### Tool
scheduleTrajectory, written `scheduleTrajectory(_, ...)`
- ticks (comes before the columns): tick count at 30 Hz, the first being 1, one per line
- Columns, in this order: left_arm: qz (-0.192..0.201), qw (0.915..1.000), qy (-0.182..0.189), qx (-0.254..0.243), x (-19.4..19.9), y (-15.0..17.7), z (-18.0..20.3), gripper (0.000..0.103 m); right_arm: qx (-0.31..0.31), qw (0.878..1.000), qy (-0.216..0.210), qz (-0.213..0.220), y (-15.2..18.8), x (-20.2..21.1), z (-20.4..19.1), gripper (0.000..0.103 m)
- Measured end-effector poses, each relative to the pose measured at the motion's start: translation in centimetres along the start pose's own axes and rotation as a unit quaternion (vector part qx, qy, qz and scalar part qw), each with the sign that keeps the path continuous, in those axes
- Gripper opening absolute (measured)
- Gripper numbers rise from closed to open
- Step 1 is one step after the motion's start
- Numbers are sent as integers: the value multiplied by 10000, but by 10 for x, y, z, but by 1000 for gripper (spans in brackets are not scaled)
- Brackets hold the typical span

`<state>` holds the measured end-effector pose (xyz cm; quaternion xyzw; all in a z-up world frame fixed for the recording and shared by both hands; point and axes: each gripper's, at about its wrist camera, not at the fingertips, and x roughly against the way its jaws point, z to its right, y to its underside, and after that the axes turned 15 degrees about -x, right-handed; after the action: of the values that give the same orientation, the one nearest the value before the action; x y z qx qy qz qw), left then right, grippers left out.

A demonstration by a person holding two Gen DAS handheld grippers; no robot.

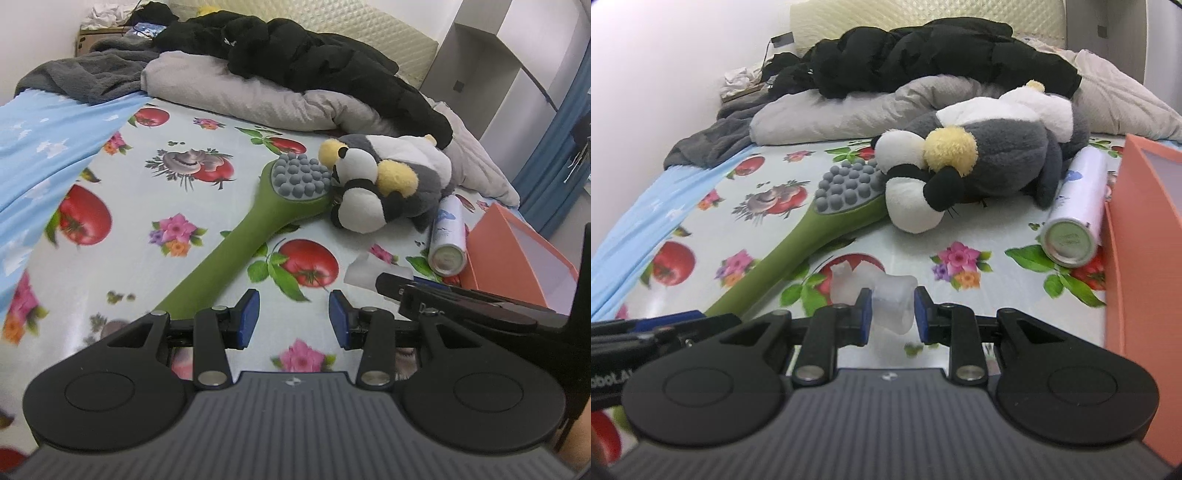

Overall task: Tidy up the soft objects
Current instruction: 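Carry the clear plastic piece in the right tool over the shoebox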

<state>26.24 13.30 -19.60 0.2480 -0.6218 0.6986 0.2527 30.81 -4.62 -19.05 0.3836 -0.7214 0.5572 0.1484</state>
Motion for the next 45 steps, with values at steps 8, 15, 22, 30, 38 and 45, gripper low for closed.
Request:
scheduleTrajectory(8, 33, 10000, -24, -9, 49, 24, 13, 48, 194, 9998, -88, -20, 24, 56, -7, 28)
scheduleTrajectory(15, 80, 9999, -44, -96, 95, 42, 29, 48, 286, 9995, -102, -54, 43, 99, -8, 28)
scheduleTrajectory(22, 111, 9997, -107, -180, 133, 56, 42, 48, 328, 9992, -184, -93, 56, 137, -8, 28)
scheduleTrajectory(30, 180, 9996, -183, -119, 166, 64, 52, 48, 364, 9991, -233, -30, 59, 169, -6, 28)
scheduleTrajectory(38, 407, 9989, -149, -160, 195, 52, 64, 48, 329, 9986, -351, 206, 49, 205, -5, 28)
scheduleTrajectory(45, 745, 9968, -18, -301, 223, 34, 77, 48, 305, 9967, -394, 637, 35, 244, -7, 28)
